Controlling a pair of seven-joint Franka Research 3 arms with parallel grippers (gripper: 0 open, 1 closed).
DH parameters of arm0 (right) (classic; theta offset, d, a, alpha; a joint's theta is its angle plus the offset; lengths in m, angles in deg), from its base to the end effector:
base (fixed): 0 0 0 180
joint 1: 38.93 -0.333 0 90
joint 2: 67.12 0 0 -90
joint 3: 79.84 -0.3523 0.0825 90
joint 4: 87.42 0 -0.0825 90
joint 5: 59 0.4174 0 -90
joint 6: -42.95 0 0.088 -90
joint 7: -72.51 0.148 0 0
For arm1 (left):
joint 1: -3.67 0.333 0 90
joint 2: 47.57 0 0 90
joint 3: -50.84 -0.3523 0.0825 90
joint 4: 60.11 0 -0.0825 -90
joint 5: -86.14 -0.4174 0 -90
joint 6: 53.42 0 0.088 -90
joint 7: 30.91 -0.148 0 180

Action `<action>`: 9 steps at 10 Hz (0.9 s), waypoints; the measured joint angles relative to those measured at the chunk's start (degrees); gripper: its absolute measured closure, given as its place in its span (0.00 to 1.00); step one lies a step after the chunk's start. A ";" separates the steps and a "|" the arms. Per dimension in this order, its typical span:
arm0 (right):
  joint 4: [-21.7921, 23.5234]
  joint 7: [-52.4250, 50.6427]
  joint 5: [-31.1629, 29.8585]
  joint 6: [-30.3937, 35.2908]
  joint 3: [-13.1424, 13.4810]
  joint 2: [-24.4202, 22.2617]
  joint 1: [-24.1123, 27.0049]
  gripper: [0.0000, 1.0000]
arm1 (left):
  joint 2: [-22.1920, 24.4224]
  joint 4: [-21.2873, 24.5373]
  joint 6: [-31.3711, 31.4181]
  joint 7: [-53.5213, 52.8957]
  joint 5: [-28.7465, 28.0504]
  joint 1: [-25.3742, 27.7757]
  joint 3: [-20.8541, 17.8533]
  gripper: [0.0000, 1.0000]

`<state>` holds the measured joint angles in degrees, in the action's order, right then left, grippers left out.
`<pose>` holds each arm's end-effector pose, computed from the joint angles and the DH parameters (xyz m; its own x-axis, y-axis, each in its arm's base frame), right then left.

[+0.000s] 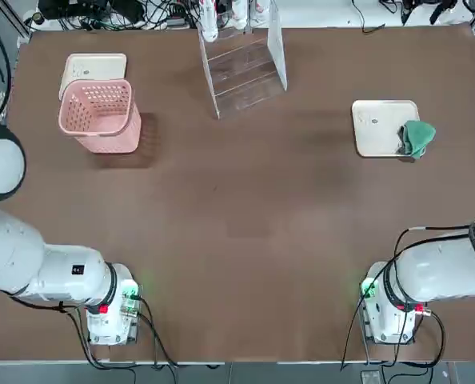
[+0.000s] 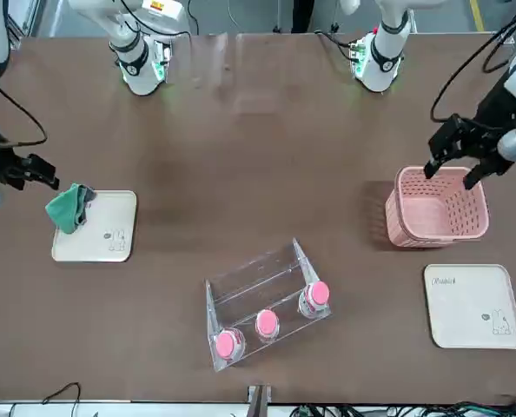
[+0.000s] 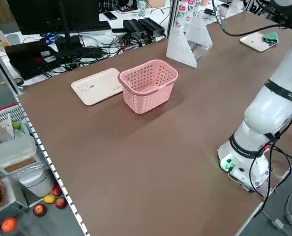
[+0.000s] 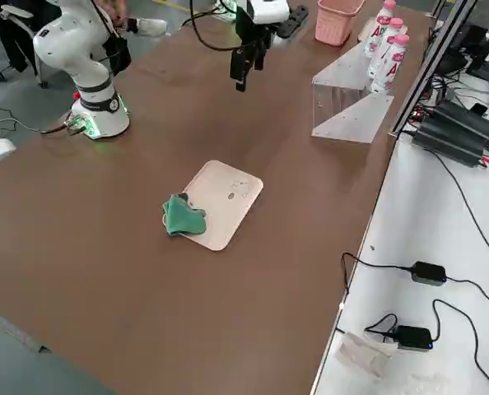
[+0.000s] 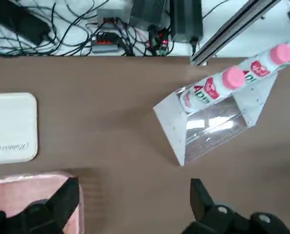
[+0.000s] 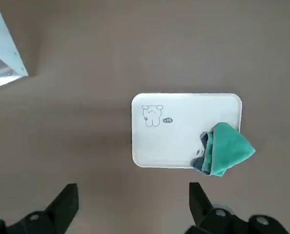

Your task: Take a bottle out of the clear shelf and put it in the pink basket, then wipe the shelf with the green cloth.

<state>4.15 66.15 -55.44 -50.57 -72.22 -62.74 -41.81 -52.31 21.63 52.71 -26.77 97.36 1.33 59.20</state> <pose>0.6132 -0.0394 0.5657 0.9991 0.0243 -0.0358 0.0223 -0.9982 -0.0560 0.6403 -0.1397 0.6785 0.9478 -0.0478 0.3154 -0.1250 -0.9653 0.2293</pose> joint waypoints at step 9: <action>3.94 -62.29 18.50 -3.42 0.99 15.76 27.23 0.00 | -17.23 0.60 32.35 -7.22 0.00 -9.80 1.25 0.00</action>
<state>8.09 3.86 -36.94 -54.00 -71.23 -46.98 -14.58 -69.54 22.23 85.07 -33.99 97.36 -8.47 60.46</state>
